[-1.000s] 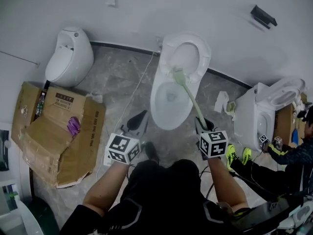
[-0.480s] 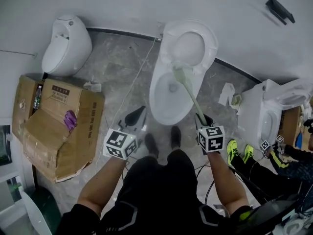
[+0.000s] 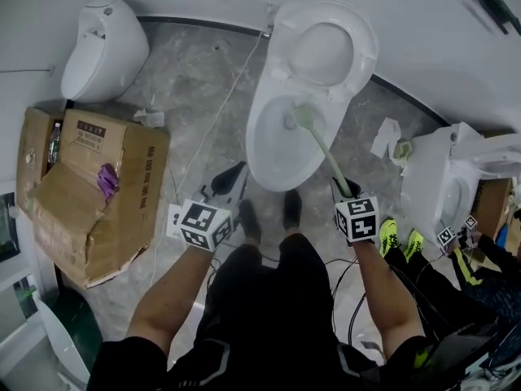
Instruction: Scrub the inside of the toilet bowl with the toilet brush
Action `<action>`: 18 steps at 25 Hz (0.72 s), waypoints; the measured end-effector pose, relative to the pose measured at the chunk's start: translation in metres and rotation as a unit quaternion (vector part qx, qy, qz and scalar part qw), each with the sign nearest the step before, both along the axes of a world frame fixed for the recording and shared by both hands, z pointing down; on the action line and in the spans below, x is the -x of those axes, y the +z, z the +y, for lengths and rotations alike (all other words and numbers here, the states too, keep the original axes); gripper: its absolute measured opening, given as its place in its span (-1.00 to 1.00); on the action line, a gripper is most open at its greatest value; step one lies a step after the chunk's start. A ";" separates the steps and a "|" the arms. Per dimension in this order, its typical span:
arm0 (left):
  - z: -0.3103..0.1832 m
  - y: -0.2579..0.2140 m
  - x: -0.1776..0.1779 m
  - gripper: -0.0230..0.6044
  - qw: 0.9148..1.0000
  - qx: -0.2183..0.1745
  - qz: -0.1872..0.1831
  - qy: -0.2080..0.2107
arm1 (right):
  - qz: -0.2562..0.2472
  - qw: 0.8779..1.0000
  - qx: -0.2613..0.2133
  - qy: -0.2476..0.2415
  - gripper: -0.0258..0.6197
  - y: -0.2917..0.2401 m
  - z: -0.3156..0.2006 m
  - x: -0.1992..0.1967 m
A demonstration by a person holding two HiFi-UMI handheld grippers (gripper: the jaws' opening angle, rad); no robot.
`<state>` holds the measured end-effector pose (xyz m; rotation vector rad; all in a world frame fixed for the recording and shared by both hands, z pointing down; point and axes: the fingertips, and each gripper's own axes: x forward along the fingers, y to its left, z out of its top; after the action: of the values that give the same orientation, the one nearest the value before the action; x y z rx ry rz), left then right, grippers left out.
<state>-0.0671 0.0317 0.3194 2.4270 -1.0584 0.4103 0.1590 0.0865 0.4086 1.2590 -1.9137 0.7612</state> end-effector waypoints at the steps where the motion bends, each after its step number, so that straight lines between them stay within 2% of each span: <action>1: 0.000 0.008 0.001 -0.90 1.000 0.003 -0.006 -0.003 | 0.001 1.000 0.006 -0.004 -0.73 0.007 0.003 -0.001; 10: 0.013 0.066 -0.004 -0.90 0.999 0.028 -0.020 -0.011 | 0.010 0.999 0.043 -0.030 -0.73 0.062 0.022 -0.005; 18: 0.018 0.109 -0.011 -0.90 0.998 0.049 -0.019 -0.027 | 0.019 0.995 0.069 -0.075 -0.73 0.104 0.033 -0.003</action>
<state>-0.0557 0.0494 0.4284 2.3084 -1.0915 0.4799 0.1617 0.1192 0.5122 1.0259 -1.8687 0.7712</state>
